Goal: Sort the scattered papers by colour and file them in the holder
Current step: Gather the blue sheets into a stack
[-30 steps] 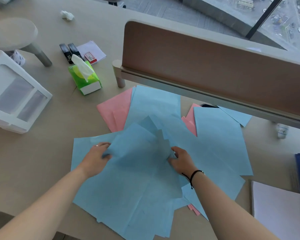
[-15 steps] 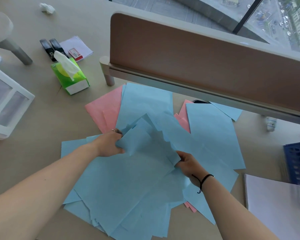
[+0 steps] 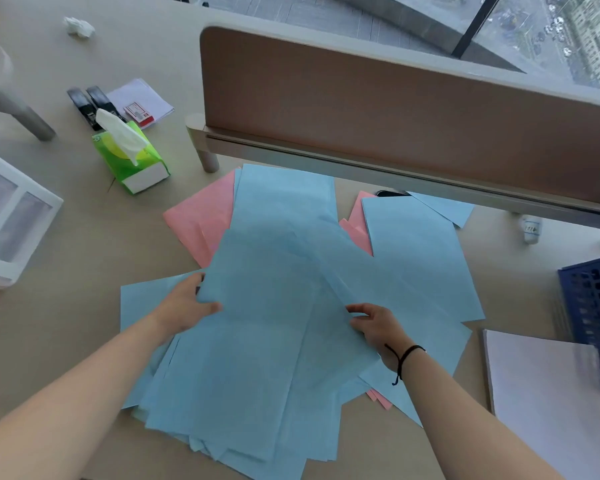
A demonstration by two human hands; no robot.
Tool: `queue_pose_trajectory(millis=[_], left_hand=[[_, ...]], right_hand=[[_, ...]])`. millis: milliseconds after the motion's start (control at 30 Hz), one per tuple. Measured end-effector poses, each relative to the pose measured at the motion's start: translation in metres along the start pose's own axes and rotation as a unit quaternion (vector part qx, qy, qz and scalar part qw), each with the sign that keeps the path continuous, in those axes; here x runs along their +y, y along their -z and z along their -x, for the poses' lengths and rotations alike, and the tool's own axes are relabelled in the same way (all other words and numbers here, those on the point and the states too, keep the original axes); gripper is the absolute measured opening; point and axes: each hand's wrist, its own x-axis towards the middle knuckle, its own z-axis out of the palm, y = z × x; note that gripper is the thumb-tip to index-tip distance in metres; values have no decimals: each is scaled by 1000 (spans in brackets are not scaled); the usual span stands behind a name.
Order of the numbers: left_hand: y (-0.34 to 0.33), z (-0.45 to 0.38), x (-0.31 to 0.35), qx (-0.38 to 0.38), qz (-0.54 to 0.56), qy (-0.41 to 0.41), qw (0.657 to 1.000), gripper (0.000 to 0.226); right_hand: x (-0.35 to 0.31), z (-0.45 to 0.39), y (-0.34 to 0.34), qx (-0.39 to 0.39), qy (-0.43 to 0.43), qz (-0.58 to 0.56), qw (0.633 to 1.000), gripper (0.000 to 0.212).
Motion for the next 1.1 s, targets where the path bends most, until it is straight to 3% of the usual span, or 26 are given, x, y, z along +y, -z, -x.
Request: queue_pose_trajectory(millis=[100, 233, 367, 467, 633, 700, 867, 1000, 1100], left_hand=[[5, 11, -15, 33, 120, 14, 992, 53], [-4, 26, -33, 67, 173, 39, 982, 40], [-16, 40, -43, 95, 227, 64, 967, 23], [-22, 48, -51, 118, 294, 86, 945, 27], [-37, 60, -58, 182, 348, 111, 913, 30], [-45, 65, -62, 183, 336, 121, 916, 30], [-69, 79, -58, 127, 165, 91, 974, 27], [-81, 86, -49, 94, 58, 72, 991, 30], [-86, 88, -45, 87, 33, 63, 994, 39]], right_hand=[[5, 6, -2, 20, 10, 15, 1000, 29], [14, 9, -9, 39, 4, -11, 999, 24], [22, 17, -6, 8, -41, -114, 993, 13], [32, 25, -3, -18, -53, -114, 992, 19], [46, 33, -4, 60, -32, -67, 995, 26], [52, 39, -6, 45, -51, -63, 996, 27], [61, 49, -6, -101, -82, 42, 991, 20], [44, 39, 1, -79, -89, -47, 992, 33], [35, 31, -8, -73, -47, -21, 996, 32]])
